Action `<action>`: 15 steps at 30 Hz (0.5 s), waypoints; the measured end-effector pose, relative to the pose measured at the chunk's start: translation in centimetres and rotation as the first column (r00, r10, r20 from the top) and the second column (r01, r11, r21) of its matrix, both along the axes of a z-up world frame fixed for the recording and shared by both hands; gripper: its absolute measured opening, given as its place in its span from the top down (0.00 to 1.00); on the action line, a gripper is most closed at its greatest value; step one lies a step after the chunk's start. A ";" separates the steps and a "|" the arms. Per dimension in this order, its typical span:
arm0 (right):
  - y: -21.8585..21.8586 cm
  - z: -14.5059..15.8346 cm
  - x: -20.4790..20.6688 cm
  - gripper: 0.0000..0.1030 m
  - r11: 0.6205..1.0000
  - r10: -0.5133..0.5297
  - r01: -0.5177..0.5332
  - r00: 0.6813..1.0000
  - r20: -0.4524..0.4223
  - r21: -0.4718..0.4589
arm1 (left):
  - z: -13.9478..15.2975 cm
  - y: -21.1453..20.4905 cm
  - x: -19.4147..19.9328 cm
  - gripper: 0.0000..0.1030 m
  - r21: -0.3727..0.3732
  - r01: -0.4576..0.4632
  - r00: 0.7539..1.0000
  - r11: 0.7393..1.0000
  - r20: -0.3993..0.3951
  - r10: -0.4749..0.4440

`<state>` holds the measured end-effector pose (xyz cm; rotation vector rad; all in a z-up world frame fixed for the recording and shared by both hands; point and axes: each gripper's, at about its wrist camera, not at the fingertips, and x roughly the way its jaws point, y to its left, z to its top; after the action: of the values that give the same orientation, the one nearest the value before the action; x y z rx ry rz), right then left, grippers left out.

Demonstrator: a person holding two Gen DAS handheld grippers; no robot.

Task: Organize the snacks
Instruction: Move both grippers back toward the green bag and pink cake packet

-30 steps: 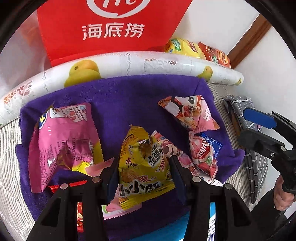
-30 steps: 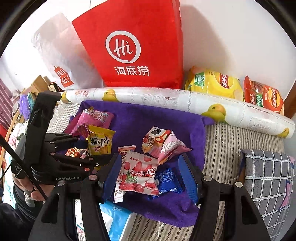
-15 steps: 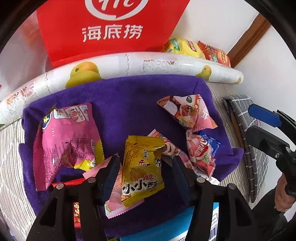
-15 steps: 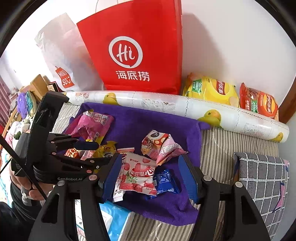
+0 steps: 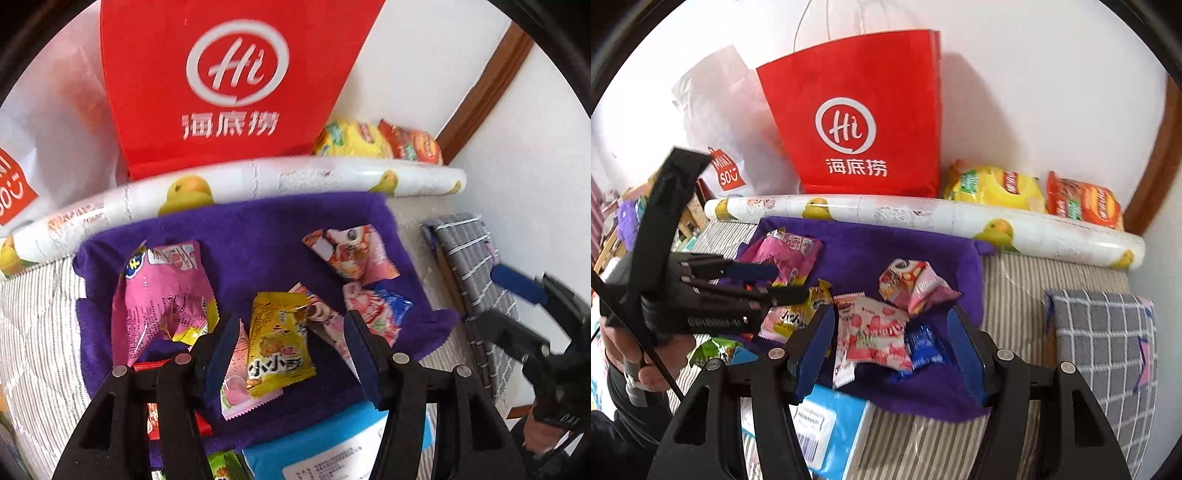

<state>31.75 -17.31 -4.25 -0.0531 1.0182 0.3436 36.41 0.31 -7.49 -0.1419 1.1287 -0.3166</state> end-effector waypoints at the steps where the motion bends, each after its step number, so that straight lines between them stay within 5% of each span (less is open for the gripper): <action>1: -0.3 0.4 -0.9 0.39 1.000 -0.020 0.020 1.000 0.013 0.021 | 0.4 0.0 -0.2 0.45 0.001 0.002 1.000 1.000 0.010 -0.002; 8: -0.4 1.1 -6.4 0.39 0.984 -0.180 0.180 0.983 0.031 0.008 | 3.9 0.2 -2.2 0.45 -0.006 -0.013 0.995 1.000 0.103 0.014; 11: 0.4 0.1 -9.1 0.39 0.985 -0.166 0.169 0.984 -0.071 0.037 | 5.6 0.1 -3.5 0.45 -0.007 -0.003 0.989 1.000 0.147 0.004; 15: 2.1 -0.5 -12.5 0.39 0.989 -0.146 0.146 0.985 -0.087 -0.012 | 7.3 0.3 -6.0 0.45 -0.012 0.009 0.982 1.000 0.187 -0.007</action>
<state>19.24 -15.21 -4.77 0.0313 1.1031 0.2105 30.44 0.65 -0.22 -0.1163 0.9409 -0.3372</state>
